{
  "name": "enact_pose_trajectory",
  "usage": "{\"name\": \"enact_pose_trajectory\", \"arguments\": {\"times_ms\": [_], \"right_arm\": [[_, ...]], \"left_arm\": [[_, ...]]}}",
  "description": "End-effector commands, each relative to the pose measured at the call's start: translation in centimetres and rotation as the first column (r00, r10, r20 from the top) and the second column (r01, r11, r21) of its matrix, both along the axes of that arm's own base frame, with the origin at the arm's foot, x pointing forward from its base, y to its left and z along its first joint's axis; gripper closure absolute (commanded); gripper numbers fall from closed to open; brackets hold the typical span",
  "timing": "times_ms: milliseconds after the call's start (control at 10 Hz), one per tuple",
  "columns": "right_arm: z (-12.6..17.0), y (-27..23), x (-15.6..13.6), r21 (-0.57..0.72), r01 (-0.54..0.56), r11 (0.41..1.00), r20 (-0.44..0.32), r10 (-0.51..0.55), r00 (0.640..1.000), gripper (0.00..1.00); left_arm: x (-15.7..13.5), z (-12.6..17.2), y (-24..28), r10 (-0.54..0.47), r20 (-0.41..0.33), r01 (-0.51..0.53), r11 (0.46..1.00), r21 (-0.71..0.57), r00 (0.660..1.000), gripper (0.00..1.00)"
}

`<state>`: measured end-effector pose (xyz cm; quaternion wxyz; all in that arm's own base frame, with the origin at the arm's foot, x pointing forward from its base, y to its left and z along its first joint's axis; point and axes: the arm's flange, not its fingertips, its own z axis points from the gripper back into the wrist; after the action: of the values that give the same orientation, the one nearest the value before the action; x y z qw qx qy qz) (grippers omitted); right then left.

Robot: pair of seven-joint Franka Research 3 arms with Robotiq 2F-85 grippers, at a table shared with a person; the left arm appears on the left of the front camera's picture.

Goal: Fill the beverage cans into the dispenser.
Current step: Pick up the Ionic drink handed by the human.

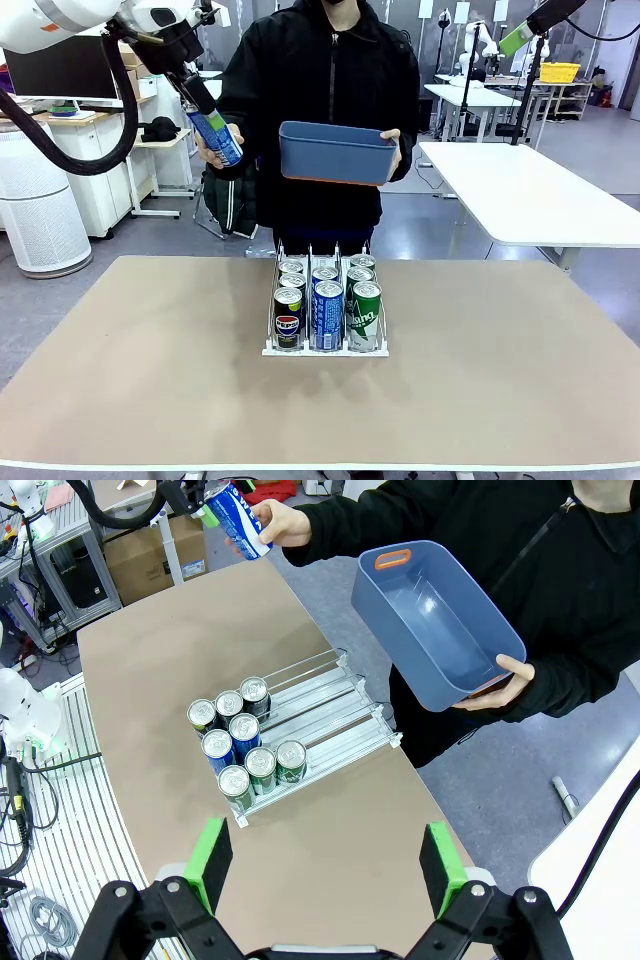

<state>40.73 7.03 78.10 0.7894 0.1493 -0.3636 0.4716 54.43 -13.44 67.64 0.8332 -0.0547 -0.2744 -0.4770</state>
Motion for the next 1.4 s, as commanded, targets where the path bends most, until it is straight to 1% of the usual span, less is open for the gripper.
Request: {"name": "enact_pose_trajectory", "arguments": {"times_ms": [0,200,300,600,700,800,900,1000,1100,1200,1300], "right_arm": [[-0.1,-0.1,-0.1,0.001,-0.006,1.0,-0.008,0.006,1.0,0.0],[-0.1,-0.1,-0.1,0.001,-0.006,1.0,-0.008,0.006,1.0,0.0],[-0.1,-0.1,-0.1,0.001,-0.006,1.0,-0.008,0.006,1.0,0.0],[-0.1,-0.1,-0.1,0.001,-0.006,1.0,-0.008,0.006,1.0,0.0],[-0.1,-0.1,-0.1,0.001,-0.006,1.0,-0.008,0.006,1.0,0.0],[-0.1,-0.1,-0.1,0.001,-0.006,1.0,-0.008,0.006,1.0,0.0],[-0.1,-0.1,-0.1,0.001,-0.006,1.0,-0.008,0.006,1.0,0.0],[-0.1,-0.1,-0.1,0.001,-0.006,1.0,-0.008,0.006,1.0,0.0],[-0.1,-0.1,-0.1,0.001,-0.006,1.0,-0.008,0.006,1.0,0.0],[-0.1,-0.1,-0.1,0.001,-0.006,1.0,-0.008,0.006,1.0,0.0],[-0.1,-0.1,-0.1,0.001,-0.006,1.0,-0.008,0.006,1.0,0.0]], "left_arm": [[0.3,-0.2,0.4,-0.031,0.019,0.032,0.999,-0.02,0.999,0.0],[-0.1,-0.2,0.8,-0.024,0.008,0.024,1.0,-0.015,1.0,0.0],[0.1,-0.1,-0.1,-0.003,0.001,0.003,1.0,0.001,1.0,0.0],[0.0,-0.1,-0.2,-0.003,0.001,0.003,1.0,0.001,1.0,0.0],[0.2,-0.2,-0.1,0.036,-0.005,-0.036,0.999,0.038,0.999,0.19],[0.4,-0.4,-0.2,0.023,-0.018,-0.023,0.999,0.037,1.0,0.2],[0.4,-0.4,-0.2,0.022,-0.018,-0.021,0.999,0.042,1.0,0.39],[0.3,-0.4,-0.3,0.027,-0.015,-0.027,0.999,0.041,1.0,0.4],[0.4,-0.3,-0.2,0.029,-0.011,-0.028,0.999,0.037,1.0,0.59],[0.4,-0.3,-0.2,0.03,-0.008,-0.03,0.999,0.038,1.0,0.6],[0.4,-0.3,-0.2,0.031,-0.005,-0.031,0.999,0.037,1.0,0.79]]}}
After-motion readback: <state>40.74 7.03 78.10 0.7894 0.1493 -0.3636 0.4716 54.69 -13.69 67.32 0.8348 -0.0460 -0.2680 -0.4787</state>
